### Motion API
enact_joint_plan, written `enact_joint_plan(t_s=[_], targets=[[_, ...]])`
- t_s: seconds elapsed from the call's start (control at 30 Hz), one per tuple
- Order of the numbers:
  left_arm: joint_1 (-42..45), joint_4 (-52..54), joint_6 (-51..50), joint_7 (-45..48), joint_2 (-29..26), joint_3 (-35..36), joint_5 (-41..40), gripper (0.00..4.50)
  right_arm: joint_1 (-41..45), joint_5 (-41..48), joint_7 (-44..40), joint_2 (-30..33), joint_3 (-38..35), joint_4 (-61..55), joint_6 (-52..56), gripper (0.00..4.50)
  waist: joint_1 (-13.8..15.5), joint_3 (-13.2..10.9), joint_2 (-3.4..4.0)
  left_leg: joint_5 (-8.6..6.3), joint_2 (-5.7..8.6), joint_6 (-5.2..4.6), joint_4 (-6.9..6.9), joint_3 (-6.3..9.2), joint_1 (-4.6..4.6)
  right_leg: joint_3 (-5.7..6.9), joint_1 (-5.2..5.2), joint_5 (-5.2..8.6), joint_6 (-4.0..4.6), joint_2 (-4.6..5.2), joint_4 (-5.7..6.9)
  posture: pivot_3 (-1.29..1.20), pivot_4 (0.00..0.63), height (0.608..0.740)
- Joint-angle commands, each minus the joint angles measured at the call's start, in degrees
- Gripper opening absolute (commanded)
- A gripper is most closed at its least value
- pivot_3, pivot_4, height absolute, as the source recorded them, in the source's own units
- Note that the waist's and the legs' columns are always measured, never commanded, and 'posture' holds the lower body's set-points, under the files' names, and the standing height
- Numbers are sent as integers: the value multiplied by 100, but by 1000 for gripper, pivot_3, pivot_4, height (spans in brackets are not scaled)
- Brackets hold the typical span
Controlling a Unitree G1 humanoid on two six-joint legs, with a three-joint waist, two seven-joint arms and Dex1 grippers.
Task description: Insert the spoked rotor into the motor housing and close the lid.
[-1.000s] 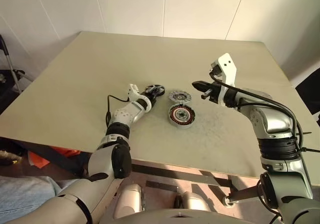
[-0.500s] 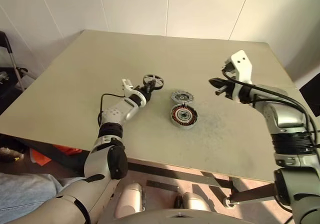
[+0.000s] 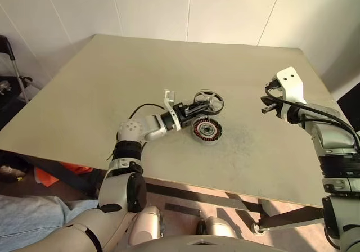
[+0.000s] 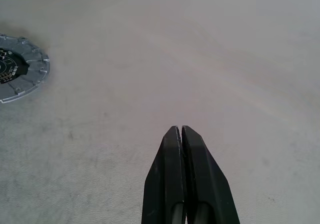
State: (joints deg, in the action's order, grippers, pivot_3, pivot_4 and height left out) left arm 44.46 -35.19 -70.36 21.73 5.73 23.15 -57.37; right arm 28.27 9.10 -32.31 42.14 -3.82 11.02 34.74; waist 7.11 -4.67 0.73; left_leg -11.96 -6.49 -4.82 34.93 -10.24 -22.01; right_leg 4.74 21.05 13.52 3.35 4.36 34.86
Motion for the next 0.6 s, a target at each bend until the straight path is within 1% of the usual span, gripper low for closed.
enact_joint_plan(t_s=[0.03, 0.17, 0.27, 0.6], targets=[[2, -51, -146, 138, 46, -243, 154, 419, 68, -4, 117, 59, -285, -276, -42, 0, 1, 0, 0, 0, 0, -2, 0, 0, -2, 0, 0, 0, 0, 0, -1, 0, 0, 740], [-87, -337, -124, 112, 14, -345, 426, 419, -12, 26, 155, 60, -345, -394, 0, 0, 2, 0, 0, -1, 0, -5, 2, 0, -2, 0, 0, 0, 0, 0, -2, 0, 0, 740], [-166, -361, -208, 152, 26, -405, 518, 419, -69, 22, 186, 25, -359, -470, 26, 0, 1, 0, 1, -1, 0, -4, 1, 0, -1, 0, 0, 0, 0, 0, -3, 0, 0, 740], [-224, -354, -119, 61, 17, -239, 611, 419, -69, 19, 213, -2, -370, -454, 18, 0, 1, 1, 2, -4, 0, 1, 1, 0, 4, 0, -6, 0, -1, 0, -3, 0, 0, 740]])
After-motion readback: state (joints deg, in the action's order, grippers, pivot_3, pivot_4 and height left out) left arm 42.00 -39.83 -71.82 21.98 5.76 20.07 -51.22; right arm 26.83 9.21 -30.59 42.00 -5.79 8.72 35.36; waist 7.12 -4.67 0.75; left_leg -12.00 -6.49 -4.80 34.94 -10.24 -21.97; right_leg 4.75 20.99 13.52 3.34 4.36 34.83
